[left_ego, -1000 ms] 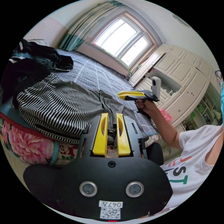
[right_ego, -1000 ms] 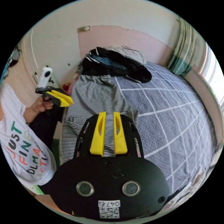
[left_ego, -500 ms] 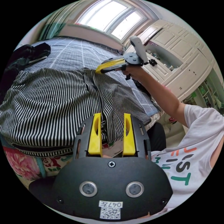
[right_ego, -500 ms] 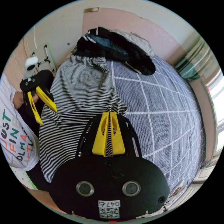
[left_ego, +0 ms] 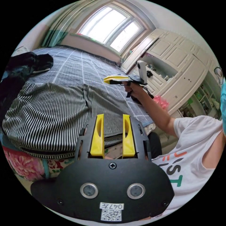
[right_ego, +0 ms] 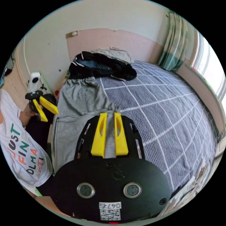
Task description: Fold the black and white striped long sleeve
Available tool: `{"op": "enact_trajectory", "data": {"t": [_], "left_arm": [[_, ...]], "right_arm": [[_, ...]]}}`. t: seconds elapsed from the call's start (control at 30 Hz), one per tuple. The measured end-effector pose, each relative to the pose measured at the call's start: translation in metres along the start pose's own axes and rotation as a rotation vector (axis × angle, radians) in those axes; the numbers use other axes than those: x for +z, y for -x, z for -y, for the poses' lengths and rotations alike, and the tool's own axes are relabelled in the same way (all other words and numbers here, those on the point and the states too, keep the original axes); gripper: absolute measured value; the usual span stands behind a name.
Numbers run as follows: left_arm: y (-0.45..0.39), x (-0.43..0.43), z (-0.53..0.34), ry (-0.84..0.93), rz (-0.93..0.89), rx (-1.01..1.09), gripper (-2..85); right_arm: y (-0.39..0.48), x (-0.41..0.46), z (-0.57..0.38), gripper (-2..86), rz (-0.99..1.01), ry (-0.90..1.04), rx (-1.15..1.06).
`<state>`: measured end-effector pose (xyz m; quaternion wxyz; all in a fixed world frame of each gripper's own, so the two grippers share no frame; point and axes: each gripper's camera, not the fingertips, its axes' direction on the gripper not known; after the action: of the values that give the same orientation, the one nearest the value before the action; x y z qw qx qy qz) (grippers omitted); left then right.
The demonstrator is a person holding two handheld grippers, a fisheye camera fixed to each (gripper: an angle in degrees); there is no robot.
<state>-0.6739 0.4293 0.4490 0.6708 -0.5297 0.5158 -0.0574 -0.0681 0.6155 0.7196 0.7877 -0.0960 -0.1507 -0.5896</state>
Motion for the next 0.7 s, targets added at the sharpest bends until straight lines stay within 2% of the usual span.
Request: {"op": "enact_trajectory", "data": {"t": [0.17,0.27,0.3,0.37,0.53,0.63,0.7], "left_arm": [[-0.053,0.055,0.033,0.245,0.155,0.185,8.1],[-0.061,0.089,0.032,0.386,0.292,0.200,7.8],[-0.057,0.095,0.028,0.427,0.287,0.174,7.8],[-0.056,0.085,0.022,0.366,0.245,0.124,7.3],[-0.063,0.060,0.013,0.301,0.183,0.024,6.8],[-0.082,0.057,0.019,0.337,0.157,0.048,4.8],[-0.108,0.060,0.028,0.369,0.192,0.150,1.7]], "right_arm": [[0.040,-0.036,-0.085,0.5,-0.260,0.218,0.035],[0.048,-0.039,-0.129,0.1,-0.283,0.266,0.085],[0.047,-0.038,-0.135,0.0,-0.280,0.274,0.100],[0.031,-0.026,-0.158,-0.2,-0.308,0.376,0.148],[0.002,-0.055,-0.176,1.0,-0.094,0.212,0.330],[0.049,-0.094,-0.177,3.1,-0.077,0.051,0.269],[0.091,-0.111,-0.181,3.2,-0.073,0.018,0.207]]}}
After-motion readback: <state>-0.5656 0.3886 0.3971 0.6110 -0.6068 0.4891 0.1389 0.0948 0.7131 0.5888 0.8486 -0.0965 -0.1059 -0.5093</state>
